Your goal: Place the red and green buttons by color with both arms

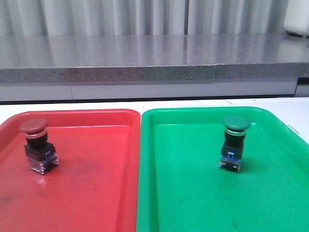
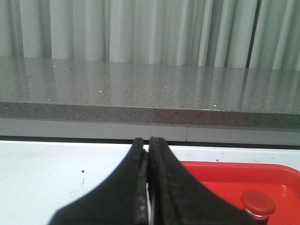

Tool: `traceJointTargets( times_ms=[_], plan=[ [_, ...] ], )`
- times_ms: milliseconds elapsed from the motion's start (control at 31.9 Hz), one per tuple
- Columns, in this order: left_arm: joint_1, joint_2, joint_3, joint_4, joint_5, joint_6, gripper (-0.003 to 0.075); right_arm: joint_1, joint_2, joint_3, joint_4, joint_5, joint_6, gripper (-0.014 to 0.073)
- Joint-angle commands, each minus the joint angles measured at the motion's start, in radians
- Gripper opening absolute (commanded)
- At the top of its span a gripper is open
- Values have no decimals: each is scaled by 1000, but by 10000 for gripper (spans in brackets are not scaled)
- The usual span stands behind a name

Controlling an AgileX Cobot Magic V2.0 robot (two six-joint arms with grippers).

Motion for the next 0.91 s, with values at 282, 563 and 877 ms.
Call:
traceJointTargets(
  times_ms=[282, 563, 877],
  plan=[
    [-3, -16, 23, -9, -85, -1, -20, 19, -17, -6, -6, -110, -10, -106],
    [-3, -16, 23, -9, -85, -1, -20, 19, -17, -6, 9, -111, 54, -106],
    [-3, -16, 23, -9, -85, -1, -20, 19, -17, -6, 47, -111, 55, -106]
  ],
)
